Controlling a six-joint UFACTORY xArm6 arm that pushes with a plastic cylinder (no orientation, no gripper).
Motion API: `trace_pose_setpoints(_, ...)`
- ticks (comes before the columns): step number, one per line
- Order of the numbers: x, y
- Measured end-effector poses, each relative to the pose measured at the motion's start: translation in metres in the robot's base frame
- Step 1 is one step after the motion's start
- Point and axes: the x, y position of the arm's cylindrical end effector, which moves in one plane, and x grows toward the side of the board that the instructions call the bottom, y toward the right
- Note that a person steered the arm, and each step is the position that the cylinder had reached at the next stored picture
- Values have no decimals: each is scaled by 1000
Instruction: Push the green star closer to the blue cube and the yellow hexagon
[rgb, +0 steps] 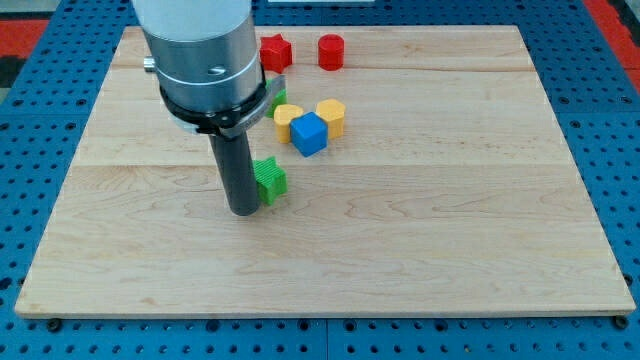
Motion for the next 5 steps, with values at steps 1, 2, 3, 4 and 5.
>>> trace_pose_setpoints(1, 3, -25)
trace_pose_setpoints(2, -5, -58)
trace_pose_setpoints(3, -30, -33)
trace_pose_setpoints(4, -30, 24)
trace_pose_setpoints(5, -30, 56)
